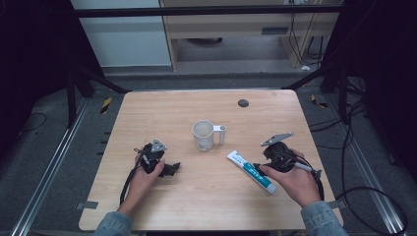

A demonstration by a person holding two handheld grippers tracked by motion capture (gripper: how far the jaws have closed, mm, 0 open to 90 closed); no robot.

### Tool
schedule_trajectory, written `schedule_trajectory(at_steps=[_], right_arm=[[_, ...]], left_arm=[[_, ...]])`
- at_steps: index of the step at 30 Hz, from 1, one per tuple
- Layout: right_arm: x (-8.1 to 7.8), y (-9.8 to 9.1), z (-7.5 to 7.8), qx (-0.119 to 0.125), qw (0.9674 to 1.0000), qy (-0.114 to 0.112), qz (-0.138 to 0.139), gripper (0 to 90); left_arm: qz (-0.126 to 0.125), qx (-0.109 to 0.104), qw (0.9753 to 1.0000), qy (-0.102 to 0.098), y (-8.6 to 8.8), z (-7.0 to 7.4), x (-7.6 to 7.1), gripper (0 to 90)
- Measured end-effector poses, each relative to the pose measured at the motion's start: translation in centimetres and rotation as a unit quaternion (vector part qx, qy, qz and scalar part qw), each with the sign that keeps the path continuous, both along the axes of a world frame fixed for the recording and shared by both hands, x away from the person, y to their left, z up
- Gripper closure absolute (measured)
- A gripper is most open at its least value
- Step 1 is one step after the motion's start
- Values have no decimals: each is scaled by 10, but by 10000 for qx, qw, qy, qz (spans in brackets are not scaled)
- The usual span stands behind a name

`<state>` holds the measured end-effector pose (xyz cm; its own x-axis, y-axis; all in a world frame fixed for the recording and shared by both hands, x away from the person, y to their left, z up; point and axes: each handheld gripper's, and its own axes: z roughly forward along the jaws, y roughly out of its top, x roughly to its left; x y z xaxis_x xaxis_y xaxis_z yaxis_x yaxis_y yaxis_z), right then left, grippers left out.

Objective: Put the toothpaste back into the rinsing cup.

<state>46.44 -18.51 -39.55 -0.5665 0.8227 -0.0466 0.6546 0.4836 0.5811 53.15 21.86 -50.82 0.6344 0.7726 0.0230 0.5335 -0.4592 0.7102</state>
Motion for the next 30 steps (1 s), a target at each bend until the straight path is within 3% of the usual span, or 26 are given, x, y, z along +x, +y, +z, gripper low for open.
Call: schedule_trajectory(at_steps=[4, 11, 20, 30], right_arm=[[1, 2, -2, 34, 9999, 141, 48, 335], [6, 6, -4, 43, 9993, 350, 117, 410], [13, 22, -10, -84, 9987, 386, 319, 444], [25, 35, -23, -165, 9968, 675, 395, 513]], left_arm=[[-1, 2, 10000, -3, 0, 0, 0, 0], [12, -8, 10000, 6, 0, 0, 0, 0], [11, -7, 10000, 3, 0, 0, 0, 0], [7, 7, 10000, -1, 0, 0, 0, 0]])
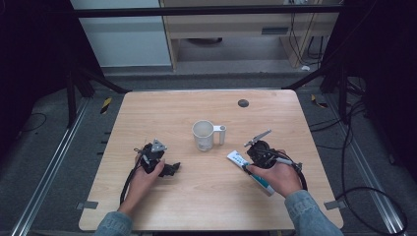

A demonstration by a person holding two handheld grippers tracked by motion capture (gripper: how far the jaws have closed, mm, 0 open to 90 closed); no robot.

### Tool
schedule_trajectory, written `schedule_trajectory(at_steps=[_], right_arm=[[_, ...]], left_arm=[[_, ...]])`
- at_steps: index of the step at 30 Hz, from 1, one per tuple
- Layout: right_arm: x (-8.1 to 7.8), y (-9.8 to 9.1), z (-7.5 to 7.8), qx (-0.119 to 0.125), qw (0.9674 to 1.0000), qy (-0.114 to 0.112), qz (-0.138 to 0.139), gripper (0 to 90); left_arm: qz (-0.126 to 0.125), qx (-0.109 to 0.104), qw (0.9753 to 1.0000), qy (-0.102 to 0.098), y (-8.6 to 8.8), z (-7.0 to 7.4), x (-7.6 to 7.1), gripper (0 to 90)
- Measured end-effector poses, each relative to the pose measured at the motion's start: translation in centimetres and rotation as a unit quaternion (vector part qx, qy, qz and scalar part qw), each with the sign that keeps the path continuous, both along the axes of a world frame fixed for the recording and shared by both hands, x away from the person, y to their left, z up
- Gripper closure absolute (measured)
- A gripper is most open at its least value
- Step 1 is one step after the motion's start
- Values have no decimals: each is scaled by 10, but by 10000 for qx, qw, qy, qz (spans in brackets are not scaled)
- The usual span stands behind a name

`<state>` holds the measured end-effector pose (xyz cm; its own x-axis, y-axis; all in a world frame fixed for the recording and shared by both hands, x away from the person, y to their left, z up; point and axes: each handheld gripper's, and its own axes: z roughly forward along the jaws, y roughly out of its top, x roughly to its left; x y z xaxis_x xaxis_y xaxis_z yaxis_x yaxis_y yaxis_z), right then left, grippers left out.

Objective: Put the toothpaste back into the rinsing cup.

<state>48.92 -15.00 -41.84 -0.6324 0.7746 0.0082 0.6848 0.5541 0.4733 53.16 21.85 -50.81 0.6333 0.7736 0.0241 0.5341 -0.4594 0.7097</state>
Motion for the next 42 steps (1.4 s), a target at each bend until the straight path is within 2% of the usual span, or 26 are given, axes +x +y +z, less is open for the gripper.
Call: schedule_trajectory(at_steps=[15, 25, 42], right_arm=[[25, 7, -27, -154, 9990, 387, -167, 518], [33, 7, -34, -176, 9978, 588, -252, 524], [46, 15, -44, -304, 9964, 773, -194, 520]], left_arm=[[-5, -6, 10000, -3, 0, 0, 0, 0], [-3, -3, 10000, -5, 0, 0, 0, 0], [8, -29, 10000, 2, 0, 0, 0, 0]])
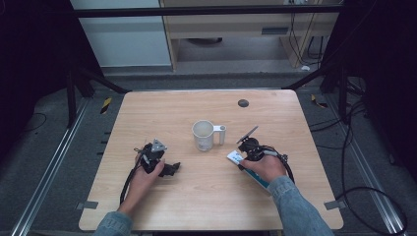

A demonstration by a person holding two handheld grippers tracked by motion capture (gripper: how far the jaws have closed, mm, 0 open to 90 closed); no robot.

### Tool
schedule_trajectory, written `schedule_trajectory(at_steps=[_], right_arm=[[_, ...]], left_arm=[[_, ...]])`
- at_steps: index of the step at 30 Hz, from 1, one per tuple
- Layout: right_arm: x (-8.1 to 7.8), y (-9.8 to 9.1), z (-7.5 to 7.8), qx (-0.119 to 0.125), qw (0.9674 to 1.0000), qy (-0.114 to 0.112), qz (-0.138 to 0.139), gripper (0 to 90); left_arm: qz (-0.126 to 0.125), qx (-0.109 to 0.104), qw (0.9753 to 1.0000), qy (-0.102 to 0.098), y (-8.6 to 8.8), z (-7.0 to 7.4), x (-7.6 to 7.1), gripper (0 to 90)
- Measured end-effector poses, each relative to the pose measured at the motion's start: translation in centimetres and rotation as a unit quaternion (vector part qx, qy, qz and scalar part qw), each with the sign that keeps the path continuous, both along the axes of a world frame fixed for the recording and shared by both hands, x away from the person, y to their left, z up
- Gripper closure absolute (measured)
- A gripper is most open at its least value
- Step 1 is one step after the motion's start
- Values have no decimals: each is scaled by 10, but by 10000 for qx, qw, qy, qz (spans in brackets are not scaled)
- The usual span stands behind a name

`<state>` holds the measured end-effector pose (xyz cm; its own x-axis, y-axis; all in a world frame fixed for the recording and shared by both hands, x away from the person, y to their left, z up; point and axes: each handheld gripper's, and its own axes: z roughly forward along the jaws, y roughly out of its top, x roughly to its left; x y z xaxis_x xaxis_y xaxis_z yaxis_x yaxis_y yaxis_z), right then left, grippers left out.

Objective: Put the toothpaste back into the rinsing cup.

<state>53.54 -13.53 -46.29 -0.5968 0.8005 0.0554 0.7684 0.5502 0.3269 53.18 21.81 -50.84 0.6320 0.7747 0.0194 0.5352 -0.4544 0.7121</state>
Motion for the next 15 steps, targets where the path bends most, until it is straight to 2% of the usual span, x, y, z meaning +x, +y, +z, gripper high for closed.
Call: schedule_trajectory(at_steps=[15], right_arm=[[3, 0, -5, -59, 10000, 76, 18, 537]], left_arm=[[-5, 1, 10000, -1, 0, 0, 0, 0]])
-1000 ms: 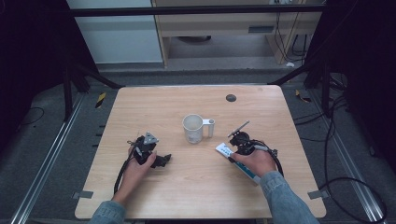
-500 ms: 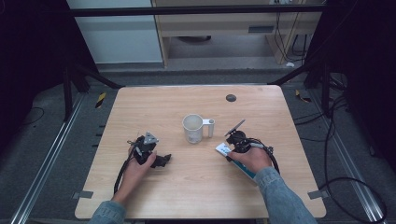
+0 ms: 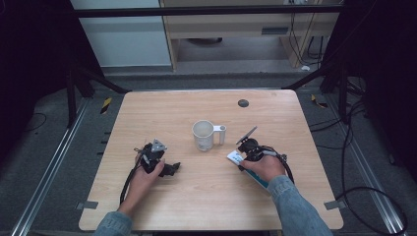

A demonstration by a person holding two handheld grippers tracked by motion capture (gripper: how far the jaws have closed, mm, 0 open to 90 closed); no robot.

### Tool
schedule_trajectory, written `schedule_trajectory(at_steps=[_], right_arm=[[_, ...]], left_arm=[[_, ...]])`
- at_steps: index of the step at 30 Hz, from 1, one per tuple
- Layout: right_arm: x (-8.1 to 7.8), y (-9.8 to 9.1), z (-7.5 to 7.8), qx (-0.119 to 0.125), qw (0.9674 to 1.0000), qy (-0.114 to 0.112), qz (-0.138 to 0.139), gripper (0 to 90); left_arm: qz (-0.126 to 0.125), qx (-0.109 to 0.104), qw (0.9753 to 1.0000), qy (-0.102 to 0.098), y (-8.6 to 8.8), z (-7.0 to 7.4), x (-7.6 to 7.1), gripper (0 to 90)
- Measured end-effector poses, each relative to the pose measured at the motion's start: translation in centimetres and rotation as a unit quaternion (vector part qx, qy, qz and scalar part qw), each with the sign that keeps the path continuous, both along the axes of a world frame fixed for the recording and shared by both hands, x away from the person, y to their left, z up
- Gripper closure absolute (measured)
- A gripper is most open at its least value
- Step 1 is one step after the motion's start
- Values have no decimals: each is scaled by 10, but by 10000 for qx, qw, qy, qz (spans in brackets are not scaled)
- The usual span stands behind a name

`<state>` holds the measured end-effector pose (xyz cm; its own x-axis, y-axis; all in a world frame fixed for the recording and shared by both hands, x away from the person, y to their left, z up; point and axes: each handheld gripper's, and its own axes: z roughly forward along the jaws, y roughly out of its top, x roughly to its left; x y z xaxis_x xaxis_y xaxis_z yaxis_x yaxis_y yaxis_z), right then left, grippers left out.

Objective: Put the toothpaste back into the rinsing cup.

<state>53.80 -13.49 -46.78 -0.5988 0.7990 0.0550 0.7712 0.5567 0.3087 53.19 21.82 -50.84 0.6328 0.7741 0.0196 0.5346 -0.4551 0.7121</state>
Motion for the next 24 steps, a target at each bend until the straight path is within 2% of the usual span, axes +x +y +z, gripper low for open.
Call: schedule_trajectory(at_steps=[14, 19, 24], right_arm=[[0, 1, 0, -22, 10000, 5, 30, 595], [0, 1, 2, 9, 9999, 116, 37, 662], [-4, 2, 8, 66, 10000, 16, 63, 750]], left_arm=[[-2, 1, 10000, 0, 0, 0, 0, 0], [-7, 1, 10000, 2, 0, 0, 0, 0], [-9, 0, 10000, 2, 0, 0, 0, 0]])
